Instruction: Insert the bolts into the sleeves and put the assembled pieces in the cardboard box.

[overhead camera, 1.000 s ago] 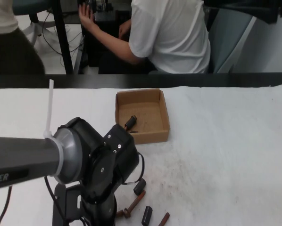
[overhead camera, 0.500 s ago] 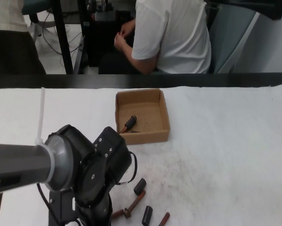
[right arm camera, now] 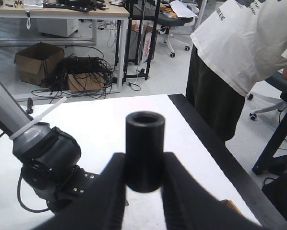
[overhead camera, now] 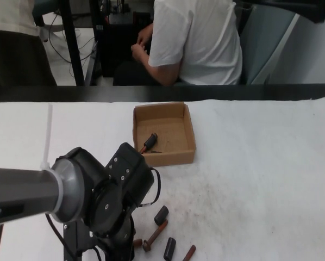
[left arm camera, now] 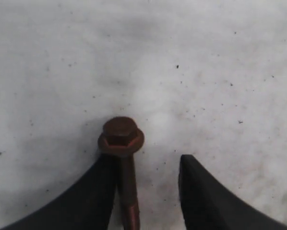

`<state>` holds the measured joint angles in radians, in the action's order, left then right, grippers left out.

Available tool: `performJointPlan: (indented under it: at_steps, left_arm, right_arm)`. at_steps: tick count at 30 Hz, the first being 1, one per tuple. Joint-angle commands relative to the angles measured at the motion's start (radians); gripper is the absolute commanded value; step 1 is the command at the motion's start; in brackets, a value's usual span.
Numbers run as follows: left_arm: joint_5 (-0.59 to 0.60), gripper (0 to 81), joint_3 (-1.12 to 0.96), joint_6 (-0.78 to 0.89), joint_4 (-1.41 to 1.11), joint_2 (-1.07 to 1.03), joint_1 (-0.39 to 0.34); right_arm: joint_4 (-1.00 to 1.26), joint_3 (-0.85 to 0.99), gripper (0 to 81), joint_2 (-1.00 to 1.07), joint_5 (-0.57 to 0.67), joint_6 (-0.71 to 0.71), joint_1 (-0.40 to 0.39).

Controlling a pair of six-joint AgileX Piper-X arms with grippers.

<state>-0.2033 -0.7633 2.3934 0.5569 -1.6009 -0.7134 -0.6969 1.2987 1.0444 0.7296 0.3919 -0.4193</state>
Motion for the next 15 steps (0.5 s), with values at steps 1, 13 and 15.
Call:
performJointPlan:
  at_steps: [1,13,15]
  left_arm:
    - [-0.021,40.5,0.007,-0.009,0.021,-0.015,-0.002]
    - [-0.019,36.7,0.009,-0.009,0.145,-0.015,0.002]
    - [-0.019,24.2,0.009,-0.024,0.145,-0.015,0.003]
  right_arm:
    - [-0.001,0.008,0.8,-0.011,0.003,0.004,0.004]
    - [-0.001,0.008,0.8,-0.011,0.003,0.004,0.004]
    - [-0.001,0.008,0.8,-0.011,0.003,0.004,0.004]
